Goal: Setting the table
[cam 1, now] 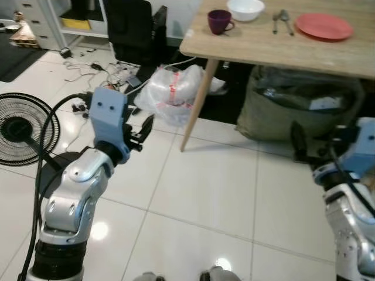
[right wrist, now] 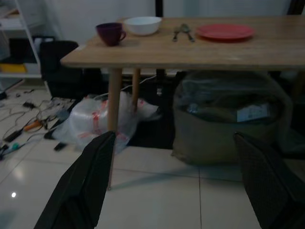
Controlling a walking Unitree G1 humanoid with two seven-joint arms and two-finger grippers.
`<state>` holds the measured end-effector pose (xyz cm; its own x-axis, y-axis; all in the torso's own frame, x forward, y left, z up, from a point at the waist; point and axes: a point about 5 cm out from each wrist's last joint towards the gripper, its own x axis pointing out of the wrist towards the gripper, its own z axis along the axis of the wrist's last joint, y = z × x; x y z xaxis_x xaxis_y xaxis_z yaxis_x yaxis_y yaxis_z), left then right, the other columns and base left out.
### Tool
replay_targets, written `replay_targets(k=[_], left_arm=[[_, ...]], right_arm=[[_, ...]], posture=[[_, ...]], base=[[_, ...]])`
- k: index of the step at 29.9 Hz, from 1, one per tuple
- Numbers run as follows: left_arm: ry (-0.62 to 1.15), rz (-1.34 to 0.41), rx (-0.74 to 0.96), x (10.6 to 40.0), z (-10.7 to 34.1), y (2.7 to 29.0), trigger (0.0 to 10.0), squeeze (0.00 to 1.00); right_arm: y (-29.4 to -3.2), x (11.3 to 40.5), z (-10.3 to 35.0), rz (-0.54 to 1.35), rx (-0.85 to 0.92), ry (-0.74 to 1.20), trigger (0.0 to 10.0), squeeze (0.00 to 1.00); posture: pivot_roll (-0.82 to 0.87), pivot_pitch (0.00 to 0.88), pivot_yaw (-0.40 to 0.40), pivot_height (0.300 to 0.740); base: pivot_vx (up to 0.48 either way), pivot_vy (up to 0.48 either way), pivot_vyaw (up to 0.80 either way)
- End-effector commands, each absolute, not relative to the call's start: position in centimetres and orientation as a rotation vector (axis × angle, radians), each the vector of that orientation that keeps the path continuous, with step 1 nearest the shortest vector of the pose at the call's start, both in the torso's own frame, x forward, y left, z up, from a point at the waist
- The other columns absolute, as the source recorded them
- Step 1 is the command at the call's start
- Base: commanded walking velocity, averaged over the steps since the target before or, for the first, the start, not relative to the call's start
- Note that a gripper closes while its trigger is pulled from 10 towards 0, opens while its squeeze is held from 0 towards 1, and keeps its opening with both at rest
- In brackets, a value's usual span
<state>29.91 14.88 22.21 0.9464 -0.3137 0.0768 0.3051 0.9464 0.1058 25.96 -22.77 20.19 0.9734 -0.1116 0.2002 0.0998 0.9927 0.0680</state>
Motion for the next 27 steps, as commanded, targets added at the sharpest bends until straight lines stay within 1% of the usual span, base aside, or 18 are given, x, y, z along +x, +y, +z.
replay_targets(k=[1,20,27], left_arm=[[-0.071,-0.297,0.096,29.91,21.71,15.36,10.0,0.0],[-0.077,-0.308,0.095,30.11,21.78,15.1,10.0,0.0],[-0.066,-0.303,0.084,30.24,21.78,14.99,10.0,0.0]], right_arm=[[-22.49,25.95,20.01,-0.094,0.061,-0.197,10.0,0.0],[-22.5,25.93,19.91,-0.096,0.057,-0.195,10.0,0.0],[-22.55,25.91,19.85,-0.099,0.057,-0.194,10.0,0.0]], posture=[[-0.15,0.068,0.075,0.74],[-0.15,0.062,0.08,0.74],[-0.15,0.063,0.081,0.74]], base=[[-0.33,0.0,0.0],[-0.314,0.0,0.0],[0.0,0.0,0.0]])
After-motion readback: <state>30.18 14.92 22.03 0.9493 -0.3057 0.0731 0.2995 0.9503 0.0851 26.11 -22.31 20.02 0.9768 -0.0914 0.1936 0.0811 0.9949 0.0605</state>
